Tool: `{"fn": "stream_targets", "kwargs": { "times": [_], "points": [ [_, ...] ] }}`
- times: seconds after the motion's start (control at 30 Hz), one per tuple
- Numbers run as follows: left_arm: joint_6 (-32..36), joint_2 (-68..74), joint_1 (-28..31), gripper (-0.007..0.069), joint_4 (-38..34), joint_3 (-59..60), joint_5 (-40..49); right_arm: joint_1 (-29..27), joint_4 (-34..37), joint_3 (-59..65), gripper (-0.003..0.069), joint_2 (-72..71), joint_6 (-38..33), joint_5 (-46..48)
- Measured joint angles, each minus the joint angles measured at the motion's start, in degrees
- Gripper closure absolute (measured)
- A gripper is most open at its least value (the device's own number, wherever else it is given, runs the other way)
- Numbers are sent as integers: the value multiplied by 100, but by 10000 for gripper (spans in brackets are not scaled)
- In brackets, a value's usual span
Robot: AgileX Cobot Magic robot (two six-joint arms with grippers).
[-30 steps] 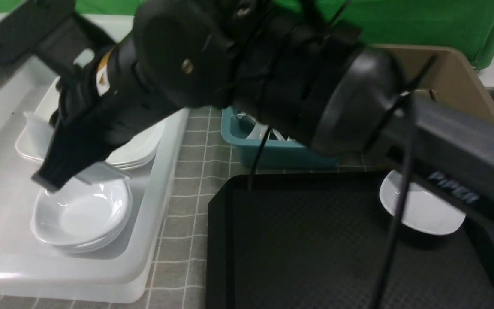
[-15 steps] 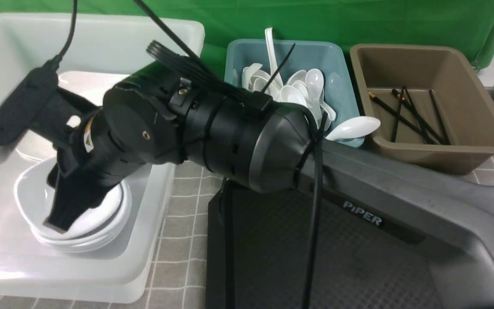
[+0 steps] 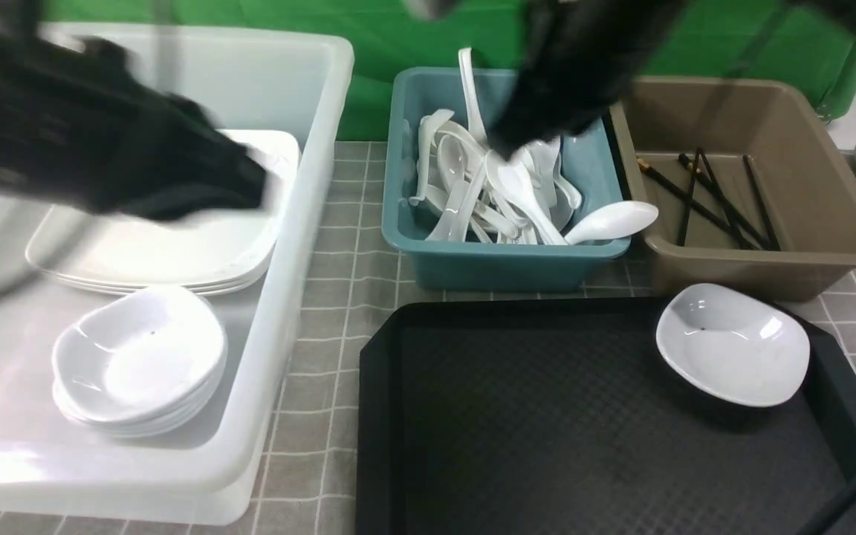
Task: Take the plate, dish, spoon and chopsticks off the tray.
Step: Use the right arm to grab a small plate from the dinner plate
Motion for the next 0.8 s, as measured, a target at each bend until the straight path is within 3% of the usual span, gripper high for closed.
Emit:
{"fn": "stream_targets", "kwargs": {
  "times": [0.13,0.23,0.33,0.47,0.57,0.67,0.8],
  "points": [
    [-141,658,-1156,619,322,0,-342,-876,547,1416,617,-386,150,-29],
    [-56,1050,-1557,619,380,0,-616,-1203,591,2200,584,-485,246,-140],
    [238,1609,-1992,619,384,0,-1293,-1516,591,3232,457,-511,340,-711],
    [309,1967,-2063,619,384,0,-2151,-1533,649,4092,224,-511,340,-1715],
    [314,2058,-2063,619,384,0,-2644,-1533,664,4504,113,-511,340,-2326],
    [314,2096,-2063,619,384,0,-2995,-1533,641,4791,88,-511,340,-2930],
    [314,2103,-2063,619,426,0,-3265,-1533,245,4893,109,-344,416,-3542]
  ]
}}
